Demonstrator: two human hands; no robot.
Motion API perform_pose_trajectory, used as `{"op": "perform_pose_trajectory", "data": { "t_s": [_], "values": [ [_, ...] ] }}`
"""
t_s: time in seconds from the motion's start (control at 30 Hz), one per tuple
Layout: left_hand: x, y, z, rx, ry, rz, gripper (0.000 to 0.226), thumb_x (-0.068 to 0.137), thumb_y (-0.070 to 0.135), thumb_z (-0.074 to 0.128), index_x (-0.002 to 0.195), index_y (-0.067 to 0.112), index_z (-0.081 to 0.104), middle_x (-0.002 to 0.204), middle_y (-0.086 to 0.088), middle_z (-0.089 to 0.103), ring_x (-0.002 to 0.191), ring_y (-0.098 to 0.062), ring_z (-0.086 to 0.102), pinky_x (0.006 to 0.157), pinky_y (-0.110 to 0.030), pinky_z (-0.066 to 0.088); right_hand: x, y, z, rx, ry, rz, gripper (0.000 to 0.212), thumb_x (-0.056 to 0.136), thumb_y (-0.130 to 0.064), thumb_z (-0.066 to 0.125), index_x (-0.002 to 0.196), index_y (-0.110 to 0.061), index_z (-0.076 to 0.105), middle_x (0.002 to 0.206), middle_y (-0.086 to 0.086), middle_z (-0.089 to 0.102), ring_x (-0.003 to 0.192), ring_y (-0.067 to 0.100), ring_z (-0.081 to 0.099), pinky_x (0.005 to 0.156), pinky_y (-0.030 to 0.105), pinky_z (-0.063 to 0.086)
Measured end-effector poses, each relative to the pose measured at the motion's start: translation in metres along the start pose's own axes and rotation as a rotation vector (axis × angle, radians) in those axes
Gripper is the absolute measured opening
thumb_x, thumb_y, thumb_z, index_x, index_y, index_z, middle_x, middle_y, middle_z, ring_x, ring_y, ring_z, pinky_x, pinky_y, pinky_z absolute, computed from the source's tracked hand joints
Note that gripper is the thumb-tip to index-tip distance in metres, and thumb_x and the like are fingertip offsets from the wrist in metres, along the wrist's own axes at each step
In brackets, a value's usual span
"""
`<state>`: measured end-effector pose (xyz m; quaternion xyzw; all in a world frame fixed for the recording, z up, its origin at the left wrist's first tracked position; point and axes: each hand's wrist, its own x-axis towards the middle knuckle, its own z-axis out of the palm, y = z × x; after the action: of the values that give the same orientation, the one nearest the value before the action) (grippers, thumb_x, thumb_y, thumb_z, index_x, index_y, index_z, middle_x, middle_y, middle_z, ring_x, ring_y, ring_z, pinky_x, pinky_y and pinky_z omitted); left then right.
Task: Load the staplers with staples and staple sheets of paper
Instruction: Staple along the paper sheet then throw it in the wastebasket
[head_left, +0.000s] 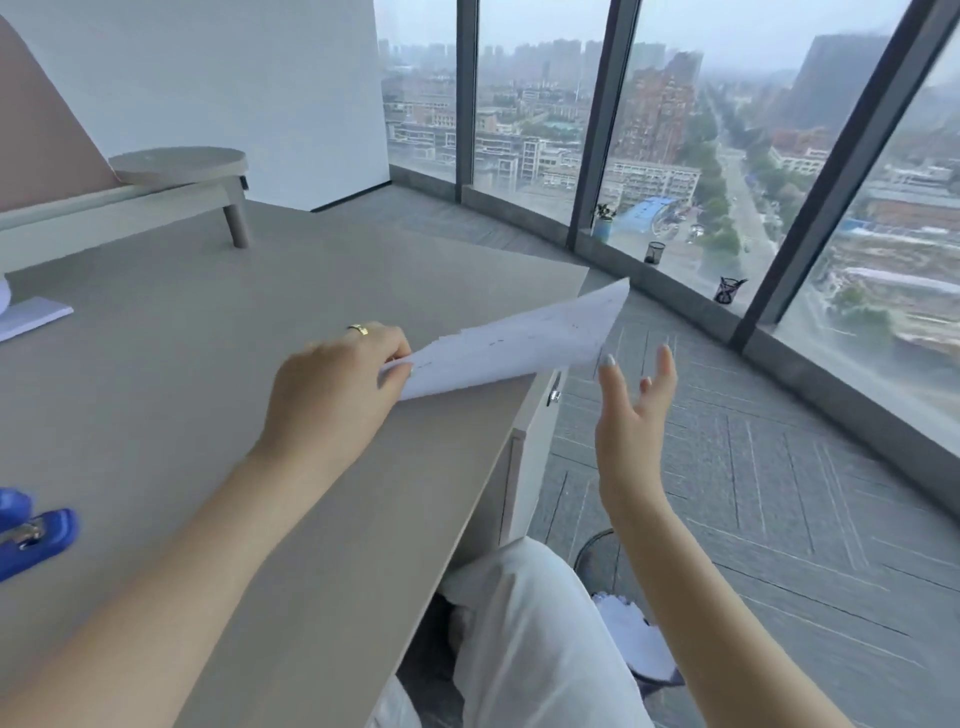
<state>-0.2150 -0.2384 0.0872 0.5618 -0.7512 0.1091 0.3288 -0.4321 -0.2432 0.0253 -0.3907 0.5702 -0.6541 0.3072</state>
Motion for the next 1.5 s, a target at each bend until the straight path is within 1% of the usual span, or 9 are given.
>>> {"op": "perform_pose_trajectory", "data": {
  "t_s": [0.23,0.33,0.4,0.63,0.8,0.97,1.13,1.27,1.5],
  "values": [
    [0.012,0.105,0.064,0.164,0.016,0.490,0.025,0.050,-0.007,0.060,0.054,0.015,0.047,0.049,-0.001,0.046,0.043,-0.024,0.047,0.049,-0.025,0.022,0.007,0.005,-0.033,0.593,-0.318,0.506,0.072,0.073,-0.064,0.056,0.127,-0.016,0.050,0.118,0.004,0.060,0.106,0.019,0.061,0.072,0.037,0.055],
    [-0.001,0.132,0.093,0.032,-0.052,0.585,0.012,0.062,0.006,0.058,0.055,0.015,0.053,0.048,0.001,0.048,0.044,-0.021,0.047,0.047,-0.025,0.026,0.014,0.019,-0.050,0.614,-0.311,0.527,0.036,0.088,-0.044,0.049,0.075,-0.011,0.053,0.066,0.004,0.054,0.062,0.014,0.058,0.054,0.023,0.047],
    [-0.008,0.141,0.113,-0.108,-0.128,0.582,0.022,0.075,0.029,0.049,0.064,0.017,0.064,0.055,0.002,0.058,0.052,-0.020,0.054,0.051,-0.026,0.035,0.026,0.040,-0.065,0.564,-0.204,0.517,0.018,0.092,-0.016,0.045,0.084,-0.002,0.053,0.072,0.012,0.053,0.065,0.019,0.058,0.055,0.025,0.046],
    [0.013,0.135,0.161,-0.427,-0.257,0.040,0.047,0.080,0.042,0.049,0.117,0.015,0.054,0.127,-0.008,0.053,0.115,-0.031,0.045,0.095,-0.041,0.033,0.046,0.104,-0.125,0.675,0.067,0.686,0.031,0.092,-0.010,0.047,0.121,-0.005,0.056,0.122,0.011,0.063,0.113,0.028,0.058,0.101,0.047,0.041],
    [0.022,0.136,0.218,-0.697,-0.494,-0.404,0.068,0.083,0.021,0.060,0.137,0.008,0.023,0.144,-0.013,0.029,0.132,-0.026,0.025,0.102,-0.034,0.026,0.044,0.152,-0.151,0.720,0.226,0.845,0.035,0.094,-0.015,0.045,0.127,-0.006,0.052,0.109,0.009,0.069,0.090,0.026,0.068,0.071,0.042,0.058],
    [-0.017,0.145,0.273,-1.080,-0.852,-1.035,0.030,0.085,0.026,0.058,0.110,0.010,0.054,0.098,-0.006,0.063,0.076,-0.018,0.062,0.068,-0.032,0.052,0.037,0.194,-0.167,0.586,0.299,1.016,0.035,0.095,-0.018,0.045,0.127,-0.004,0.051,0.105,0.010,0.068,0.088,0.026,0.064,0.067,0.039,0.054],
    [-0.050,0.143,0.316,-0.975,-0.897,-1.088,0.009,0.085,0.006,0.054,0.089,0.009,0.061,0.071,-0.006,0.062,0.055,-0.017,0.057,0.043,-0.017,0.048,0.033,0.235,-0.184,0.355,0.371,1.195,0.049,0.085,-0.034,0.060,0.125,-0.008,0.051,0.117,0.011,0.064,0.100,0.029,0.061,0.083,0.041,0.052],
    [-0.060,0.145,0.341,-0.859,-0.953,-1.135,0.013,0.084,0.005,0.053,0.074,0.014,0.055,0.059,-0.004,0.052,0.027,-0.003,0.044,0.031,-0.010,0.033,0.032,0.250,-0.190,0.421,0.417,1.239,0.023,0.091,-0.013,0.042,0.109,-0.001,0.051,0.093,0.015,0.061,0.067,0.030,0.065,0.038,0.027,0.051],
    [-0.063,0.157,0.366,-0.996,-1.045,-1.444,0.021,0.088,0.002,0.047,0.069,0.010,0.050,0.036,0.000,0.057,0.021,-0.002,0.044,0.029,-0.007,0.031,0.035,0.272,-0.200,0.317,0.518,1.294,0.031,0.094,-0.006,0.045,0.124,0.003,0.042,0.094,0.016,0.058,0.068,0.025,0.060,0.033,0.025,0.049]
  ]
}}
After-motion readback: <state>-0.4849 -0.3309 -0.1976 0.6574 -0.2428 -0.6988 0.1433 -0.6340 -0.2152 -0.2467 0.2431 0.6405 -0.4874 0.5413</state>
